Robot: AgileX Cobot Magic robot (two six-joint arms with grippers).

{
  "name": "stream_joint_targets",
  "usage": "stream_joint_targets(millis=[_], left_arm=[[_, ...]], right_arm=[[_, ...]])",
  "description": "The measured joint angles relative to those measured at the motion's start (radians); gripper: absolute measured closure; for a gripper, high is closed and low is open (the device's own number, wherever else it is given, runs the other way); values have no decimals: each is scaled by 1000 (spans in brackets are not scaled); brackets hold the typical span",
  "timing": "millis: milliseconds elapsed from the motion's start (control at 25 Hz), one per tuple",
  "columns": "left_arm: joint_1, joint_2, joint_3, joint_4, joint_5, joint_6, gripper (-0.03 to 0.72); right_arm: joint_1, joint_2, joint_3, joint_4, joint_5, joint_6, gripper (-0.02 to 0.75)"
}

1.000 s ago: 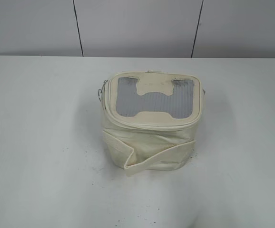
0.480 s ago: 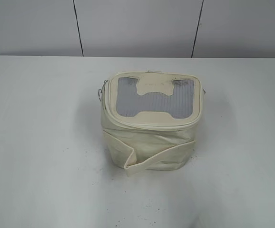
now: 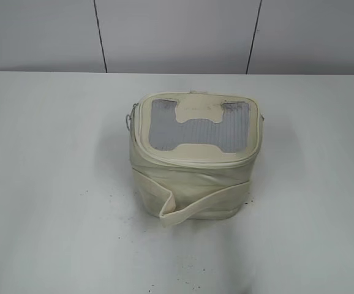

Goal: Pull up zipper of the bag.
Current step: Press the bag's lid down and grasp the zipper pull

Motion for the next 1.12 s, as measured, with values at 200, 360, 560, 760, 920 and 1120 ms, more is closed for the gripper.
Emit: stream_joint_targets(millis=[200, 360, 560, 760, 920, 1120], left_arm=[[0, 226, -107, -71, 78, 81, 405], [-24, 378, -211, -79, 124, 91, 403], [-122, 511, -306, -80, 114, 142, 403], [-218, 627, -375, -37, 79, 178, 383], [-265, 707, -430, 44, 63, 185, 330], [-269, 757, -478, 71, 32, 185, 302]], right_arm=[[5, 300, -167, 113, -14, -210, 292], [6, 533, -338, 219, -13, -409, 292], [6, 820, -579, 280, 75, -574, 292], [28, 1068, -858, 349, 206, -673, 292], [82, 1256, -1077, 355, 313, -693, 292], [122, 1462, -1292, 358, 416, -692, 292]])
